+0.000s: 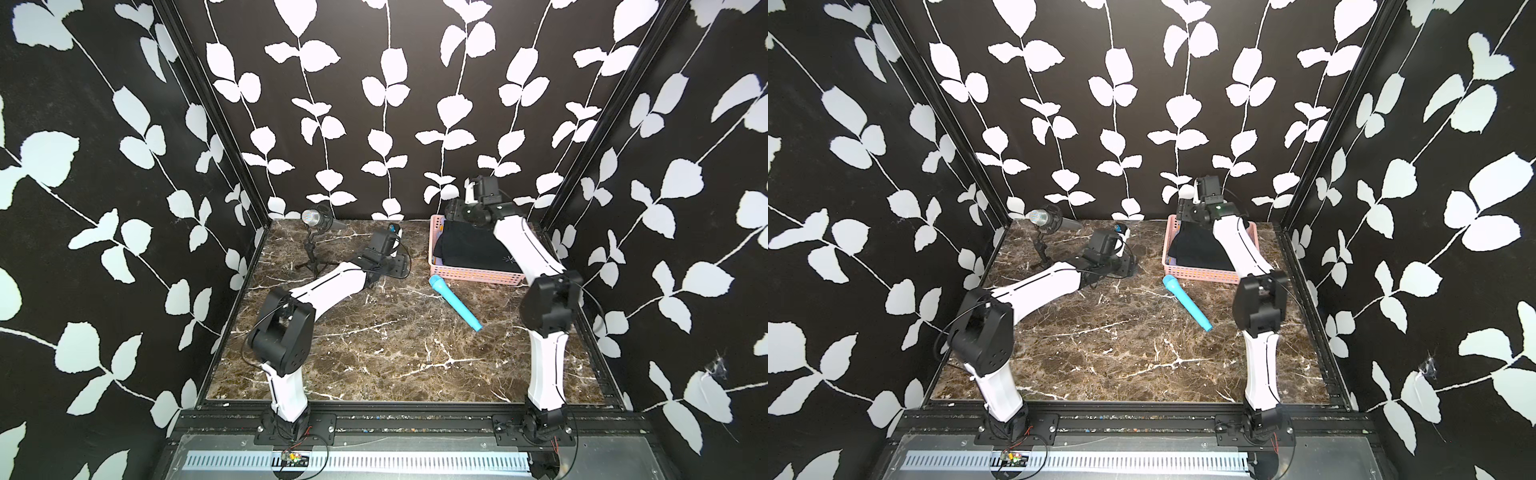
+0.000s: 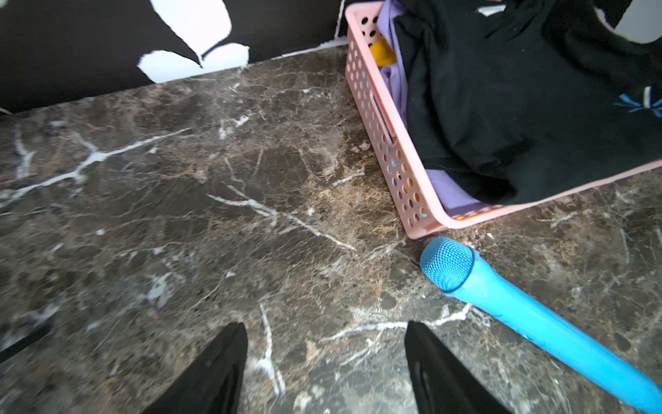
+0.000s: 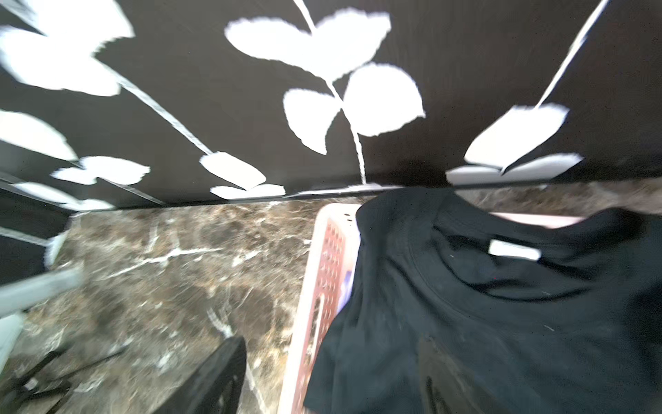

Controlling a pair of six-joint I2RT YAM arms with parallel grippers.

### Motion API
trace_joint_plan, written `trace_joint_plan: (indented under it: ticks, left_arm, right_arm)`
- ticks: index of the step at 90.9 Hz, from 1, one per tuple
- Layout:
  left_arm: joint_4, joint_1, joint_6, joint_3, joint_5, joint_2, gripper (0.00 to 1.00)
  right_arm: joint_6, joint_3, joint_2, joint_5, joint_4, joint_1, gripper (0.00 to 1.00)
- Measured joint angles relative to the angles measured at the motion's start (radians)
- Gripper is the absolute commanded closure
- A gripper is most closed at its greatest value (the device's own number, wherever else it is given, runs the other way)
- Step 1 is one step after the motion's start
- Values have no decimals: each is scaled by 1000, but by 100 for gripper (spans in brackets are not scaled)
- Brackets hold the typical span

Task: Put the folded t-shirts into the basket
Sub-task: Place the T-shirt in the bin, then reset both arms

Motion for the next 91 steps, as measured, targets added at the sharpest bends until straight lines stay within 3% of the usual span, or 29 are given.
trace_joint_plan:
  ticks: [20,33,47,53,73,91]
  left_arm:
    - [23,32,24,-141,-114,-172,21]
    - [78,48,77,-255,-258,-306,16]
    - [170,73,141,-407,-430,-428,2]
    - [217,87,160,-471,-487,-459,2]
    - [333,198,185,-654,-595,-515,2]
    - [504,276,219,-792,-596,-509,2]
  right_arm:
    - [-113,-348,-307,63,24,-5,7]
    - [-164,-613,-489,179,48,-17,3]
    - [-187,-872,-660,324,95,-55,1]
    - [-187,-966,-719,385,127,-78,1]
    - [-196,-1210,-813,572,288,-149,1]
    - [-232,-1411,-813,625,535,-178,1]
